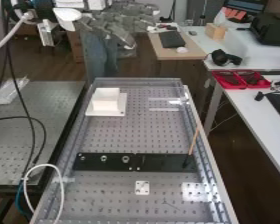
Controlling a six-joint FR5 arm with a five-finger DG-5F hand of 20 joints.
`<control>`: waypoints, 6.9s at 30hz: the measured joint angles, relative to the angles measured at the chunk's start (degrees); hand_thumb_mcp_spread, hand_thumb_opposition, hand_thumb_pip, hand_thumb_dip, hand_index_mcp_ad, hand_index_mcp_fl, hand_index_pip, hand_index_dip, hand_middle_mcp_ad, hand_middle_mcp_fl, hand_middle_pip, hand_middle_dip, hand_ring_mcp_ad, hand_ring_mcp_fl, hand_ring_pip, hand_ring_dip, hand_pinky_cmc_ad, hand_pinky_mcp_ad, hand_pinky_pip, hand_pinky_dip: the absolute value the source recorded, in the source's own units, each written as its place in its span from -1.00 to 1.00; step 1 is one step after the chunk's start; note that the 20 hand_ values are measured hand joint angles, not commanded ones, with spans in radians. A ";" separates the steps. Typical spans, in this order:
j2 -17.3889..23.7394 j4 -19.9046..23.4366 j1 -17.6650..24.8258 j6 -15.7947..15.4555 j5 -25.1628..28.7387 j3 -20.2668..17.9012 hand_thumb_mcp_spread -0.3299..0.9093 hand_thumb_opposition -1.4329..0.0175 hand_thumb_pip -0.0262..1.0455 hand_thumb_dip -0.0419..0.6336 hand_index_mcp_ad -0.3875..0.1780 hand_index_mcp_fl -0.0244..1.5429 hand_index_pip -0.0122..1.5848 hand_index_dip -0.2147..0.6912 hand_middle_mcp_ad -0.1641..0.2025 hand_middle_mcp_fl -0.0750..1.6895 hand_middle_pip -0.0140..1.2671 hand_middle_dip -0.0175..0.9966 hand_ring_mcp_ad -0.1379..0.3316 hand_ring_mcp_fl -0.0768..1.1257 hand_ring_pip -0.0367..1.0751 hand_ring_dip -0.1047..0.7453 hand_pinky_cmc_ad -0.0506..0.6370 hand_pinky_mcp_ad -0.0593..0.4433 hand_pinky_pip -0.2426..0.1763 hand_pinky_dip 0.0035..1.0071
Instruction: Grab the larger nut and place it in the white container
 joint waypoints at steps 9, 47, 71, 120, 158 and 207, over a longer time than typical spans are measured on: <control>0.75 6.43 -0.23 -0.46 6.03 -9.52 -0.16 -0.11 0.26 -0.56 0.12 -0.90 -0.83 -0.75 -0.10 -0.69 -0.79 -0.53 -0.02 -0.85 -0.76 -0.47 0.07 0.35 -0.22 0.12; -16.28 32.08 -8.27 2.79 7.68 -23.65 -0.02 -0.23 0.37 -0.36 -0.29 -0.96 0.90 -0.48 -0.10 -0.89 -0.79 -0.53 0.02 -0.87 -0.77 -0.47 0.07 0.29 -0.30 0.08; -21.30 35.12 -11.20 -4.06 0.37 -21.96 0.06 -0.23 0.38 -0.31 -0.35 -0.96 0.97 -0.14 -0.13 -0.89 -0.79 -0.53 -0.06 -0.87 -0.79 -0.46 0.07 0.21 -0.30 -0.05; -23.22 35.09 -10.19 -3.55 2.09 -21.74 0.06 -0.23 0.39 -0.28 -0.34 -0.97 0.97 -0.15 -0.13 -0.89 -0.79 -0.53 -0.04 -0.87 -0.74 -0.46 0.07 0.22 -0.28 0.02; -24.04 34.42 -10.66 -3.00 0.96 -20.90 0.06 -0.23 0.40 -0.27 -0.23 -0.76 0.97 -0.25 -0.11 -0.89 -0.79 -0.53 -0.04 -0.87 -0.75 -0.46 0.07 0.22 -0.28 0.02; -14.87 30.54 -4.82 -1.52 -12.00 -17.39 -0.03 -0.23 0.31 -0.27 -0.06 -0.35 0.94 -0.38 -0.11 -0.89 -0.79 -0.53 -0.05 -0.87 -0.76 -0.46 0.07 0.22 -0.28 -0.02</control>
